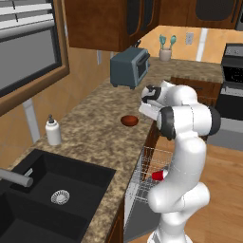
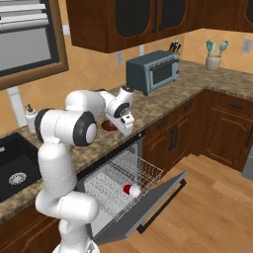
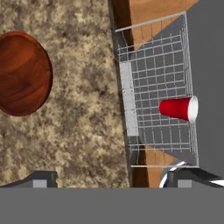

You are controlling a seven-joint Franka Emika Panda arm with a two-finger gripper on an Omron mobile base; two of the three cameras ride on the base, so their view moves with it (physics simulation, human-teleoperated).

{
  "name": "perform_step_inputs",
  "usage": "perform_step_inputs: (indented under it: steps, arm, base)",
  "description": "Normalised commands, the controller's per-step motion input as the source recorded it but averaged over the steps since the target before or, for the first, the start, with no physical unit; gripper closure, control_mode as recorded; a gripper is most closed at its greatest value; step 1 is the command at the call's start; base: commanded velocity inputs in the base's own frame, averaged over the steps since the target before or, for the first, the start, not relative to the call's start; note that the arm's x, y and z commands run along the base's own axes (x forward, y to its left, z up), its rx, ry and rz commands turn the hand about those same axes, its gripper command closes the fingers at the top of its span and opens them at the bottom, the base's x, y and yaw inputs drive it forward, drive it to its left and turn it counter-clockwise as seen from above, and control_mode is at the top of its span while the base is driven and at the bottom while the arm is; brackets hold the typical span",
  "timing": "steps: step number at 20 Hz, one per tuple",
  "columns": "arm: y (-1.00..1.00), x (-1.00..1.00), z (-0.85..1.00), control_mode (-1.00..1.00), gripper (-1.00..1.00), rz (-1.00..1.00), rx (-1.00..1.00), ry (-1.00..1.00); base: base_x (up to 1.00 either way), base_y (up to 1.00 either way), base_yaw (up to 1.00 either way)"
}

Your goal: Pick up the cup and bowl from the counter, place them in the dishwasher, and close the dishwasher door.

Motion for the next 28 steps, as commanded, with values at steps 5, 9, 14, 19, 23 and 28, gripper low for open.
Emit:
perform_step_inputs:
  steps: [5,9,14,19,23,28]
  arm:
    - [0.22,0.57,-0.11,-1.00,-1.00,0.00,0.00,0.00]
    - [0.36,0.41,-0.27,-1.00,-1.00,0.00,0.00,0.00]
    - [0.12,0.41,-0.43,-1.00,-1.00,0.00,0.00,0.00]
    - [0.04,0.35,-0.25,-1.00,-1.00,0.00,0.00,0.00]
    - [0.00,0.30,-0.20,-1.00,-1.00,0.00,0.00,0.00]
    - [0.06,0.30,-0.22,-1.00,-1.00,0.00,0.00,0.00]
  base:
    - [0.00,0.00,0.00]
    - [0.00,0.00,0.00]
    - [0.00,0.00,0.00]
    - [0.00,0.00,0.00]
    - [0.00,0.00,0.00]
    - [0.00,0.00,0.00]
